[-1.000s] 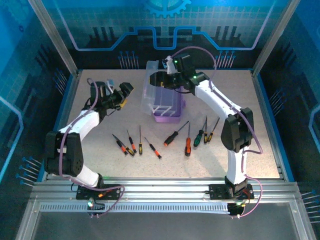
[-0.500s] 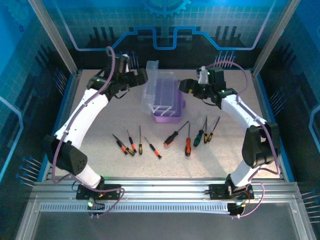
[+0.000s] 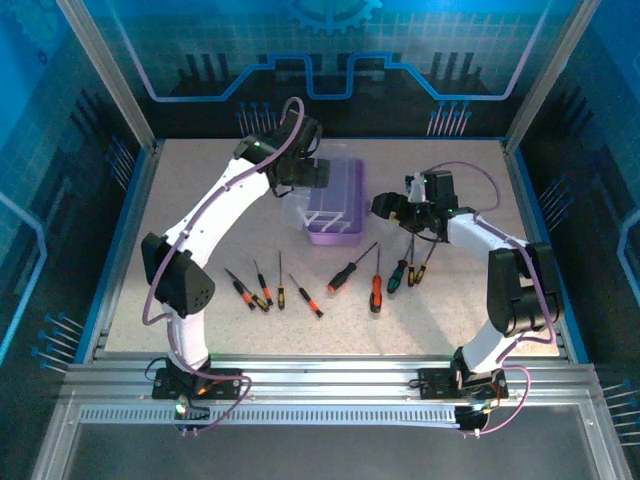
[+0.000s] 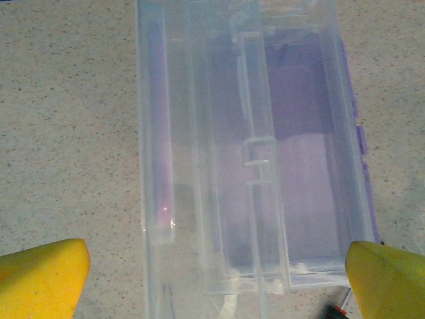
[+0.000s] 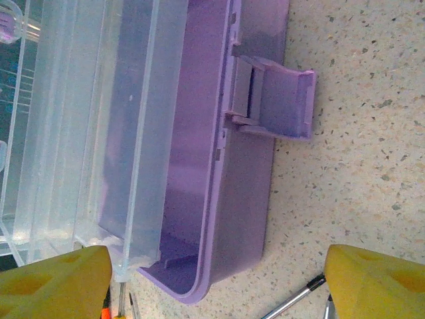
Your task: Pack the tool kit
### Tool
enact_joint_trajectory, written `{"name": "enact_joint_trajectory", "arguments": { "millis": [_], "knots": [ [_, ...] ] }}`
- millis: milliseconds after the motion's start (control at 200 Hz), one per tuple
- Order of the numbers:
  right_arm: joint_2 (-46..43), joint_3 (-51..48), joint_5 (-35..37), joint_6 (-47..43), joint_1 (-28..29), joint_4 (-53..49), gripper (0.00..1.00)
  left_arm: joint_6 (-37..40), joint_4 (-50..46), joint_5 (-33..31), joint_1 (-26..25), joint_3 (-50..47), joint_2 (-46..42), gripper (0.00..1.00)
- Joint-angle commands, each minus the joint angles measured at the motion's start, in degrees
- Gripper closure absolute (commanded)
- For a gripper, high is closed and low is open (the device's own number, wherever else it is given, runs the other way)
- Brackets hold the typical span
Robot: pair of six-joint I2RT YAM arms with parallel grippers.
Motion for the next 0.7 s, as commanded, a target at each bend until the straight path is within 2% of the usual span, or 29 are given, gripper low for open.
{"name": "enact_joint_trajectory", "arguments": {
  "millis": [0, 365, 695],
  "knots": [
    [-0.3, -1.0, -1.1, 0.0, -0.8, 3.4, 0.15, 1.8, -4.6, -3.7, -0.4, 2.5, 1.7, 0.01],
    [3.8, 0.8, -1.2, 1.3, 0.3, 4.1, 0.23, 2.0, -2.1, 0.6, -0.4, -0.7, 2.6, 0.01],
    [8.1, 5.2, 0.3, 1.0, 3.3, 2.4, 0.25, 2.4, 3.2, 1.4, -0.2, -8.0, -1.5, 0.12]
  ]
}}
